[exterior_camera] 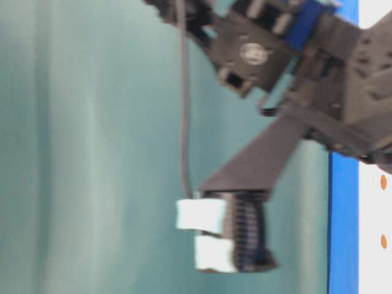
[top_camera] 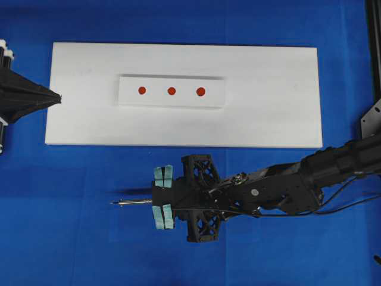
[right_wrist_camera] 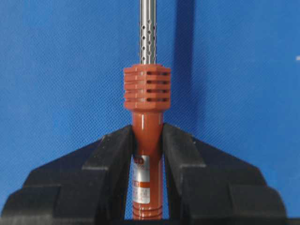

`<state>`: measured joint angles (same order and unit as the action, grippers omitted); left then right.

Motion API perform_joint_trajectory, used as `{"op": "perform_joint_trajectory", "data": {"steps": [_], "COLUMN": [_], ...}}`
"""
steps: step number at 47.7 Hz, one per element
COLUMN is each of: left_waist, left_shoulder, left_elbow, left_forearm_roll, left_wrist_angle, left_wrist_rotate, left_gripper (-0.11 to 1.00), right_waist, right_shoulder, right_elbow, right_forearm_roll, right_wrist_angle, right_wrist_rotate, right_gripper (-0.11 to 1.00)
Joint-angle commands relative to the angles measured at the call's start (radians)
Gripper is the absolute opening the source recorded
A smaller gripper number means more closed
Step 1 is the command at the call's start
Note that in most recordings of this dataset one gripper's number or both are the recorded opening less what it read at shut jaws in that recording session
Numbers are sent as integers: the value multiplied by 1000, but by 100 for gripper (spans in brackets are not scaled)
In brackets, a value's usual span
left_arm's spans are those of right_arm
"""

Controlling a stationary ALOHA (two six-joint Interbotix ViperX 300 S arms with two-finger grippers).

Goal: Touch the tip of the soldering iron to the mark.
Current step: 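Lower the iron onto the table and open the right gripper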

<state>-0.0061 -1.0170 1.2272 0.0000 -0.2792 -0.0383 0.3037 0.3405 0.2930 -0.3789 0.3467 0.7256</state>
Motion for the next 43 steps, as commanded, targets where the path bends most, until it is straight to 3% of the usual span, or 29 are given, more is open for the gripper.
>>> {"op": "perform_joint_trajectory", "data": {"steps": [1, 26, 30, 39, 41, 43], "left_waist": [0, 0, 0, 0, 0, 0], "left_shoulder": [5, 3, 3, 3, 5, 5], "left_elbow": [-9, -9, -9, -9, -9, -9], "left_forearm_roll": [2, 2, 3, 3, 3, 2], "left_wrist_angle": [0, 3, 3, 3, 3, 3], "left_wrist_rotate": [-2, 0, 0, 0, 0, 0], "left_gripper": [0, 0, 0, 0, 0, 0], "right_waist": [0, -17, -17, -20, -18, -18], "right_shoulder": [-11, -5, -5, -6, -6, -8], "right_elbow": [-8, -3, -3, -5, -8, -8], "right_forearm_roll": [2, 9, 9, 9, 9, 9], "right_wrist_angle": [-15, -17, -17, -12, -11, -9], "right_wrist_rotate": [0, 3, 3, 3, 3, 3], "right_gripper": [6, 10, 29, 85, 93, 93]}}
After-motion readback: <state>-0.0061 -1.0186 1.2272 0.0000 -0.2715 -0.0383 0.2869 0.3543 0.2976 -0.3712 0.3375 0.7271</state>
